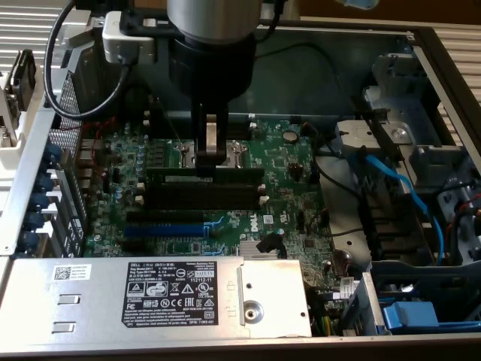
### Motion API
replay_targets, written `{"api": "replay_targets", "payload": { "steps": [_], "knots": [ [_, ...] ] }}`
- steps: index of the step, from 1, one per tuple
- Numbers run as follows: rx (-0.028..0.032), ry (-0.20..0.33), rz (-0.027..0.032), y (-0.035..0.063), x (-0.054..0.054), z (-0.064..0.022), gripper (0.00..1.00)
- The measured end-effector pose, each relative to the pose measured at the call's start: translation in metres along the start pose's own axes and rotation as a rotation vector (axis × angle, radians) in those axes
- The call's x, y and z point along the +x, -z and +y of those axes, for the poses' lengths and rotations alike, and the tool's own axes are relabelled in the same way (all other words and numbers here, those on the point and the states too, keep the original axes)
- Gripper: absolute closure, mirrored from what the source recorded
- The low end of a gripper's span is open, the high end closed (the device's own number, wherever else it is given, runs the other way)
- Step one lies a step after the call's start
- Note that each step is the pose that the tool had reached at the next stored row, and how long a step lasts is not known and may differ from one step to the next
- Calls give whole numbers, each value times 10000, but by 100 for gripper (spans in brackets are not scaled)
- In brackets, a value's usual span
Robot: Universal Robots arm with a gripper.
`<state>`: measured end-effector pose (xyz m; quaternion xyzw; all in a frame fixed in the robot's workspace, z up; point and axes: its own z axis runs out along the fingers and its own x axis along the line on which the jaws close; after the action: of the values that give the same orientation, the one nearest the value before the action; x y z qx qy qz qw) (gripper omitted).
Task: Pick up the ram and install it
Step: 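Insert the ram into the slot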
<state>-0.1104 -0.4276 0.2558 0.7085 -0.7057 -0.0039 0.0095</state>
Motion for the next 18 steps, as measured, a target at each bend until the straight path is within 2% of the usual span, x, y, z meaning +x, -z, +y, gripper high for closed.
{"api": "replay_targets", "payload": {
  "steps": [6,18],
  "knots": [
    [68,-44,105,-7,0,12,88],
    [75,-175,104,-12,2,16,88]
  ]
}}
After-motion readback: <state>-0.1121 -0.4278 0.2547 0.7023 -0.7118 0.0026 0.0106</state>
